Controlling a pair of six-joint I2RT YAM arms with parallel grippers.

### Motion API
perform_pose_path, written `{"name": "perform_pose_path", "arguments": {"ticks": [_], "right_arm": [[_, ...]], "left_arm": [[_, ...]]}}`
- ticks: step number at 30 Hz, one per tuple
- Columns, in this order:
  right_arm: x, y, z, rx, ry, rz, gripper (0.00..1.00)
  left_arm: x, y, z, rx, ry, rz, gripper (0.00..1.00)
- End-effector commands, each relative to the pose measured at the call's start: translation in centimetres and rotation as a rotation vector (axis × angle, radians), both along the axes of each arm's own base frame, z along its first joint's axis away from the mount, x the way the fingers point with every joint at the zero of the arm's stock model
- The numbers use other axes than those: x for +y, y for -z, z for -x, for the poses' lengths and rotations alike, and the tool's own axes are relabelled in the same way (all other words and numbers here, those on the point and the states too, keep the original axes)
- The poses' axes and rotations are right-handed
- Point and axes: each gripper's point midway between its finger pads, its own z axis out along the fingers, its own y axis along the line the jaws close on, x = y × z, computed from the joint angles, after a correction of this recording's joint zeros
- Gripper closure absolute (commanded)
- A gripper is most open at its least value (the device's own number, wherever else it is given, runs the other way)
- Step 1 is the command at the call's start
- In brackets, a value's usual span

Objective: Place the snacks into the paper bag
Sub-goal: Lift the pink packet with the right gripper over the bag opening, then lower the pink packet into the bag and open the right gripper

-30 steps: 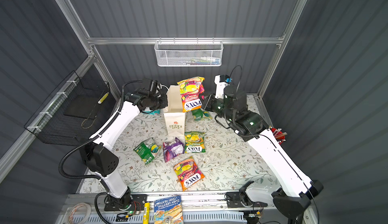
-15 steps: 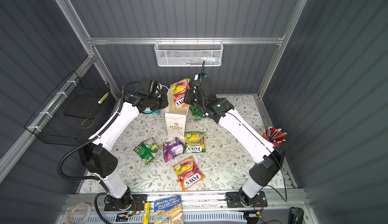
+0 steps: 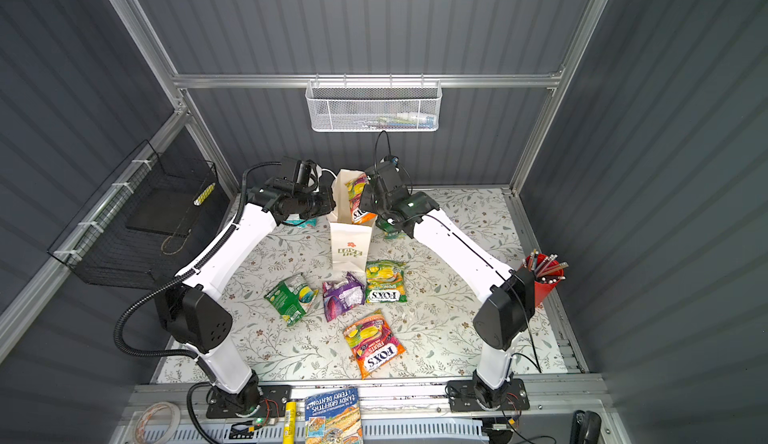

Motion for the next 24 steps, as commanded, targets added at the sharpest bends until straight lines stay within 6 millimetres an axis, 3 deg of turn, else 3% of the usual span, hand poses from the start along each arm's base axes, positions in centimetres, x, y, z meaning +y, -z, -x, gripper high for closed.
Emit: {"name": "perform_pose_path", "arguments": {"ticks": [1, 14, 18, 20, 24], "right_arm": [[1.1, -1.6, -0.3, -0.026, 0.006, -0.06, 1.0], [3.4, 0.2, -1.8, 0.018, 0.025, -0.082, 0.99], [3.8, 0.1, -2.0, 0.015, 0.014, -0.087, 0.87], [3.8, -0.1, -2.0, 0.012, 0.012, -0.092, 0.72], [4.3, -1.5, -1.5, -0.012, -0.025, -0.106, 0.56]], "left_arm": [[-0.1, -1.1, 0.6, -0.016, 0.009, 0.029, 1.0], [0.2, -0.9, 0.5, -0.015, -0.002, 0.017, 1.0], [0.5, -0.5, 0.3, -0.009, -0.014, -0.002, 1.0], [0.5, -0.3, 0.3, -0.004, -0.02, -0.008, 1.0], [0.9, 0.3, 0.1, 0.005, -0.035, -0.029, 1.0]]}}
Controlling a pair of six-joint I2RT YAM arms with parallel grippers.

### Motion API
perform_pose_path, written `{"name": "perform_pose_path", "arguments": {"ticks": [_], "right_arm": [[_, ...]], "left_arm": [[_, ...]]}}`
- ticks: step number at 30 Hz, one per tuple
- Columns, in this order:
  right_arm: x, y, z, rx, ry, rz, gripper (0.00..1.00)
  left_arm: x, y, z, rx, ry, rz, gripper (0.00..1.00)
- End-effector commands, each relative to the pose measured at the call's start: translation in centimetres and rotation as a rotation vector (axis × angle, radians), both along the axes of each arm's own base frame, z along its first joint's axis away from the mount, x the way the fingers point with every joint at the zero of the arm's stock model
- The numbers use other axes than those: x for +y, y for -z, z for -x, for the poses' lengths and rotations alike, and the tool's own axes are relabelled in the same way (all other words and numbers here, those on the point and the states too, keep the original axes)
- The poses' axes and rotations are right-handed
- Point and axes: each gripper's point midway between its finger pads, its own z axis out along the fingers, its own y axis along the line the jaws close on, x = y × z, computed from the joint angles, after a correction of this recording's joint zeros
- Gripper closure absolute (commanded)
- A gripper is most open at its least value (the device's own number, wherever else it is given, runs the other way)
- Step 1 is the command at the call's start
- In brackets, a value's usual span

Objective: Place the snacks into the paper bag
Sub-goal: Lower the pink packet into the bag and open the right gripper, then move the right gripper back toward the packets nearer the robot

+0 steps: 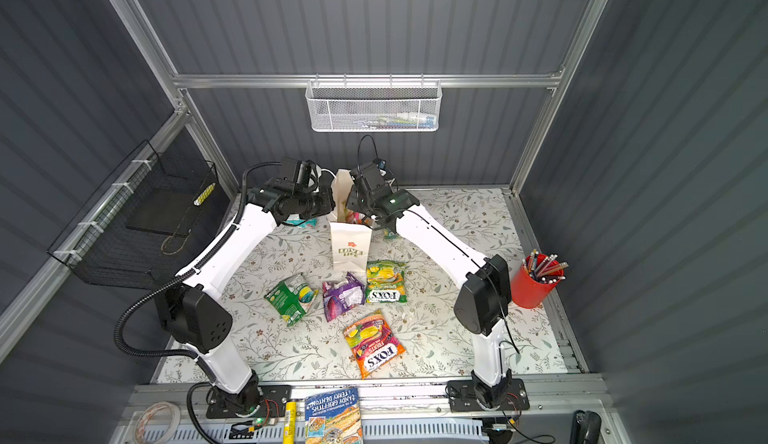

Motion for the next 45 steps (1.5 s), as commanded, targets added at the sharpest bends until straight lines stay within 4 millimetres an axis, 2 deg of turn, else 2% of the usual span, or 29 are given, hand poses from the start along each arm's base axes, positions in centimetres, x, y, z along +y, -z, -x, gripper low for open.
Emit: {"name": "perform_pose_path", "arguments": {"ticks": [1, 4, 8, 12, 15, 18, 22, 25, 28, 32, 35, 37, 39, 42, 45], "right_arm": [[0.9, -3.5, 0.4, -0.068, -0.039, -0.053, 0.54], [1.7, -5.5, 1.5, -0.102, -0.105, -0.078, 0.47], [2.4, -8.5, 3.6, -0.158, -0.191, -0.096, 0.24], [2.5, -11.6, 6.4, -0.215, -0.283, -0.1, 0.1], [1.8, -13.4, 8.6, -0.258, -0.321, -0.075, 0.02], [0.4, -14.4, 10.6, -0.275, -0.345, -0.071, 0.01], [-2.0, -14.2, 13.2, -0.292, -0.353, -0.071, 0.01], [-4.2, -12.8, 15.2, -0.286, -0.348, -0.055, 0.01], [-6.6, -10.0, 17.1, -0.261, -0.33, -0.036, 0.01], [-9.9, -5.8, 20.0, -0.228, -0.306, -0.032, 0.01], [-11.5, -1.2, 21.5, -0.172, -0.297, -0.005, 0.01], [-11.8, 1.8, 22.4, -0.135, -0.31, 0.01, 0.01], [-12.1, 5.9, 23.1, -0.072, -0.321, 0.043, 0.01], [-11.4, 10.7, 23.6, 0.004, -0.354, 0.056, 0.01], [-10.3, 14.2, 24.3, 0.072, -0.396, 0.081, 0.01]], "left_arm": [[0.6, 0.4, 0.2, 0.012, -0.02, -0.02, 1.0], [0.8, 0.8, 0.1, 0.02, -0.029, -0.033, 1.0], [1.1, 1.2, -0.1, 0.023, -0.041, -0.06, 1.0], [1.2, 1.4, -0.2, 0.022, -0.042, -0.068, 1.0], [1.4, 1.5, -0.3, 0.024, -0.046, -0.083, 1.0], [1.5, 1.4, -0.3, 0.021, -0.046, -0.087, 1.0], [1.7, 1.1, -0.3, 0.012, -0.051, -0.093, 1.0], [1.7, 1.2, -0.3, 0.015, -0.048, -0.091, 1.0], [1.4, 1.5, -0.3, 0.029, -0.042, -0.076, 1.0], [1.4, 1.5, -0.3, 0.029, -0.044, -0.073, 1.0], [1.3, 1.7, -0.3, 0.034, -0.041, -0.069, 1.0], [1.1, 1.8, -0.3, 0.04, -0.034, -0.061, 1.0], [1.0, 1.7, -0.3, 0.038, -0.033, -0.056, 1.0], [1.0, 1.9, -0.3, 0.041, -0.034, -0.056, 1.0], [0.9, 1.8, -0.3, 0.042, -0.03, -0.052, 1.0]]}}
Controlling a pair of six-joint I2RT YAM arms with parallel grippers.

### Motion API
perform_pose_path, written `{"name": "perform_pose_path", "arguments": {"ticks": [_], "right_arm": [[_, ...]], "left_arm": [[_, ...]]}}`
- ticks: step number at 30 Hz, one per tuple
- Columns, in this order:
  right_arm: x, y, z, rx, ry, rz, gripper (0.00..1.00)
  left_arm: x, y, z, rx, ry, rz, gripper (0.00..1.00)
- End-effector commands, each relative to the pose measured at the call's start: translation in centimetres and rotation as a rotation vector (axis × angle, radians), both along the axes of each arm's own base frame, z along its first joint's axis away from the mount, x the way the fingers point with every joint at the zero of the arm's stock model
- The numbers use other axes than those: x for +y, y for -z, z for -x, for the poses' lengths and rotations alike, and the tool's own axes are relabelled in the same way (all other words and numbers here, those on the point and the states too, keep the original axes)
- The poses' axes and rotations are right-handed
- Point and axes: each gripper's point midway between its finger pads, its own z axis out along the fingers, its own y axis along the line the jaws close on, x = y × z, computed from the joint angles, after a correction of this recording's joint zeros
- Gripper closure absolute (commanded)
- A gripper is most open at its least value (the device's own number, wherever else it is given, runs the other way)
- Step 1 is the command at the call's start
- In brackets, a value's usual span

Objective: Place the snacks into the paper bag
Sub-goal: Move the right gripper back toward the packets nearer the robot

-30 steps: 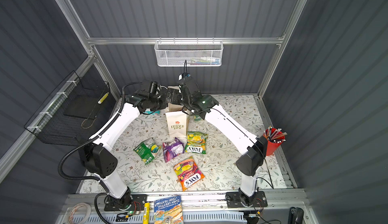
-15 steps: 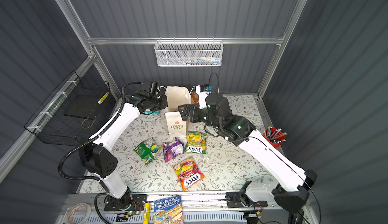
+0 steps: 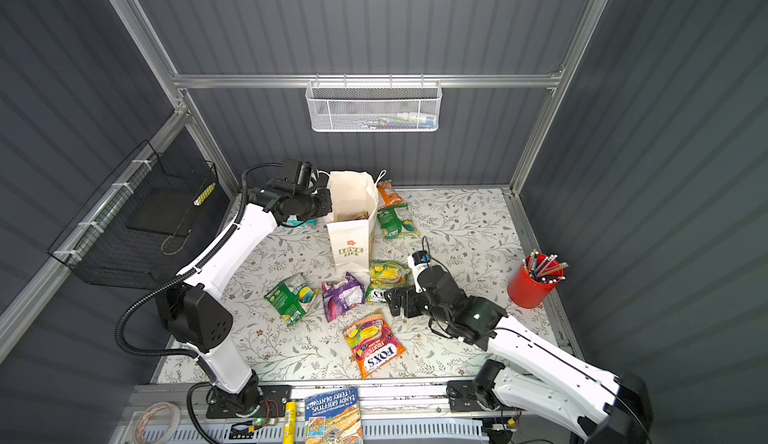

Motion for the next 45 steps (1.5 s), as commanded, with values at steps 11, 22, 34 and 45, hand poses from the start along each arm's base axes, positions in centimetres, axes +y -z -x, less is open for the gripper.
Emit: {"name": "perform_pose_path", "arguments": {"ticks": [11, 22, 34, 45], "right_arm": [[7.2, 9.2, 2.2, 0.173, -0.17, 0.079, 0.04], [8.9, 12.7, 3.8, 0.216, -0.195, 0.214, 0.09], [9.4, 11.4, 5.4, 0.179, -0.286, 0.167, 0.01], [7.3, 15.2, 5.2, 0.218, -0.253, 0.397, 0.01]], "left_arm": [[-0.3, 0.9, -0.1, 0.029, 0.014, 0.009, 1.0], [-0.3, 0.7, -0.1, 0.024, 0.013, 0.007, 1.0], [-0.3, 0.8, -0.1, 0.024, 0.014, 0.009, 1.0], [-0.2, 0.7, -0.1, 0.022, 0.012, 0.004, 1.0]]}}
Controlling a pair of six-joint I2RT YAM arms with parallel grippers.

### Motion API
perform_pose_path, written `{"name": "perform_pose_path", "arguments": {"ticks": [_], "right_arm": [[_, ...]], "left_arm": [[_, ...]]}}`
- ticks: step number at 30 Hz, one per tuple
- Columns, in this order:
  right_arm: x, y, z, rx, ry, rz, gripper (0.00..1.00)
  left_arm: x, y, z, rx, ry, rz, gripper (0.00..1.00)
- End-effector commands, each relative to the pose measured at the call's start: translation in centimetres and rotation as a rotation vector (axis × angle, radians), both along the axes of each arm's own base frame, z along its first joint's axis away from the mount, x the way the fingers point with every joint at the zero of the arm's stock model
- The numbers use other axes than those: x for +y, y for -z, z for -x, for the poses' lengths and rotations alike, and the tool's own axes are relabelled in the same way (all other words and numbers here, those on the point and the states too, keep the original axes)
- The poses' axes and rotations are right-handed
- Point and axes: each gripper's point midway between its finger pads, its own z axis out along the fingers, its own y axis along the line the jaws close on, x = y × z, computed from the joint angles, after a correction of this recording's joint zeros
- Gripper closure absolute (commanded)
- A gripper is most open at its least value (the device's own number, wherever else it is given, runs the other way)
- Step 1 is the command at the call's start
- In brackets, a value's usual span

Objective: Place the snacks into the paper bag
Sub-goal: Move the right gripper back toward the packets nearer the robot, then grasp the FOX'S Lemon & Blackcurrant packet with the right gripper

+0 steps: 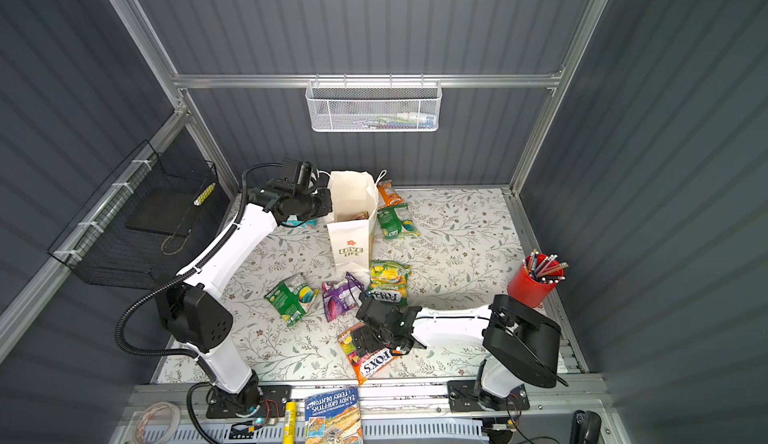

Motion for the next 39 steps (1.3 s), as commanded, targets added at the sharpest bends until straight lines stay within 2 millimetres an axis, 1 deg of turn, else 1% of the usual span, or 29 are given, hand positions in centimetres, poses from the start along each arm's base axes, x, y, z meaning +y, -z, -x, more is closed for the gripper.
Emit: {"name": "perform_pose_path", "arguments": {"ticks": [1, 3, 5, 8, 9, 11, 12, 15, 16, 18, 20, 22, 25, 29, 35, 36, 39], "right_arm": [[-2.4, 2.9, 0.2, 0.026, 0.026, 0.155, 0.04], [-2.4, 3.1, -0.2, 0.017, 0.043, 0.165, 0.1], [-2.4, 3.4, -0.3, 0.016, 0.048, 0.169, 0.2], [-2.4, 3.7, -0.4, 0.025, 0.051, 0.169, 0.29], [-2.5, 3.7, -0.3, 0.026, 0.052, 0.166, 0.34], [-2.8, 3.8, -0.4, 0.03, 0.063, 0.164, 0.47], [-3.0, 3.8, -0.5, 0.027, 0.069, 0.163, 0.52], [-4.1, 3.8, -1.3, 0.028, 0.107, 0.162, 0.68], [-4.4, 3.7, -1.6, 0.024, 0.119, 0.158, 0.73], [-5.0, 3.3, -2.0, 0.015, 0.136, 0.149, 0.79], [-5.5, 2.7, -2.7, -0.001, 0.162, 0.14, 0.82], [-5.9, 1.7, -3.3, -0.014, 0.185, 0.109, 0.88], [-6.2, -0.4, -4.0, -0.048, 0.212, 0.038, 0.95], [-6.8, -3.2, -4.5, -0.092, 0.244, -0.05, 1.0], [-7.8, -7.6, -5.3, -0.176, 0.295, -0.163, 1.0], [-8.0, -8.7, -5.4, -0.199, 0.309, -0.186, 1.0], [-8.9, -10.3, -5.5, -0.238, 0.332, -0.216, 1.0]], "left_arm": [[-0.1, 0.8, -0.1, 0.021, 0.007, -0.002, 1.0], [-0.1, 0.8, -0.1, 0.021, 0.007, -0.001, 1.0], [-0.1, 0.7, -0.1, 0.019, 0.008, -0.002, 1.0], [0.0, 0.6, -0.1, 0.017, 0.006, -0.002, 1.0], [0.0, 0.5, -0.1, 0.015, 0.006, -0.002, 1.0], [0.0, 0.4, -0.1, 0.013, 0.007, -0.003, 1.0], [0.0, 0.4, -0.1, 0.012, 0.006, -0.002, 1.0], [0.0, 0.5, -0.1, 0.016, 0.007, 0.0, 1.0], [-0.1, 0.5, -0.1, 0.016, 0.009, 0.001, 1.0], [-0.1, 0.5, -0.1, 0.014, 0.008, 0.001, 1.0], [-0.1, 0.6, -0.1, 0.018, 0.011, 0.002, 1.0], [-0.3, 0.6, -0.1, 0.021, 0.017, 0.009, 1.0], [-0.4, 0.8, -0.1, 0.026, 0.018, 0.012, 1.0], [-0.6, 0.6, 0.0, 0.028, 0.025, 0.024, 1.0], [-1.0, 0.7, 0.2, 0.038, 0.037, 0.045, 1.0], [-1.1, 0.9, 0.2, 0.042, 0.038, 0.048, 1.0], [-1.1, 1.1, 0.1, 0.045, 0.037, 0.05, 1.0]]}}
